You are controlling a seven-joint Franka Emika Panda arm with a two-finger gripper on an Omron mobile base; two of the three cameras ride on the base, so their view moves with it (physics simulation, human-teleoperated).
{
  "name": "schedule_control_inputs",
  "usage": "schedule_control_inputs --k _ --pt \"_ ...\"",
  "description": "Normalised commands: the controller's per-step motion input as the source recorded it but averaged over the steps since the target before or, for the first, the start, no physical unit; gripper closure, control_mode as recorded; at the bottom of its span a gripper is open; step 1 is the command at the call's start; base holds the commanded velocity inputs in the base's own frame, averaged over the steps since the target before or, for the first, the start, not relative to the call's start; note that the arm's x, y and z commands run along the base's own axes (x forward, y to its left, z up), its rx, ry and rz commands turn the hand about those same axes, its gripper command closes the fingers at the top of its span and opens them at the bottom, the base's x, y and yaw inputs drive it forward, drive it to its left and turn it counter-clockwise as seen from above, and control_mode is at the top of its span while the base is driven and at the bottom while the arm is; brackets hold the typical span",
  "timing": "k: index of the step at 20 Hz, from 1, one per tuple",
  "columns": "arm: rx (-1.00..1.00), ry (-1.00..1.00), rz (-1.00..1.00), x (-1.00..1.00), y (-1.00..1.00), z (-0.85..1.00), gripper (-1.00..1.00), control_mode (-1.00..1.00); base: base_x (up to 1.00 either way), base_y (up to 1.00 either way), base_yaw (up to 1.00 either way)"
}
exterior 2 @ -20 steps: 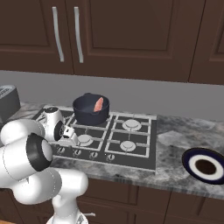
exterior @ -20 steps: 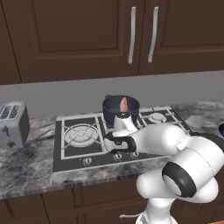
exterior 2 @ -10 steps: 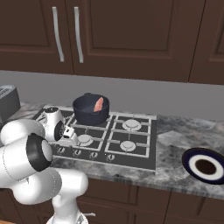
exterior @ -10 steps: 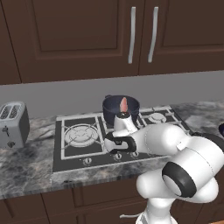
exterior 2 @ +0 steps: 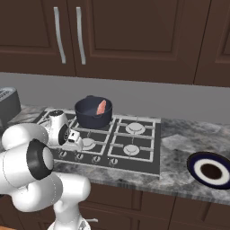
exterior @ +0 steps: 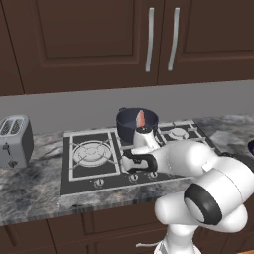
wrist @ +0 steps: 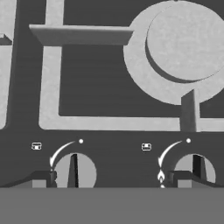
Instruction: Retrieve the frozen meat and place it in the pot on a burner. Then turn the burner on.
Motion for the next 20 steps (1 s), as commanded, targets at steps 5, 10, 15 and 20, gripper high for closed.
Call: schedule_control_inputs --k 5,10,15,20 --pt "0.00 0.00 0.00 0.00 -0.28 0.00 -1.00 -1.00 0.00 0.00 0.00" --pt "0.00 0.00 0.00 0.00 -0.23 0.00 -1.00 -1.00 0.00 0.00 0.00" --pt "0.00 0.05 0.00 0.00 -0.23 0.00 -1.00 -1.00 0.00 0.00 0.00" --pt "0.00 0.06 0.00 0.04 -0.38 0.00 -1.00 -1.00 0.00 0.00 0.00"
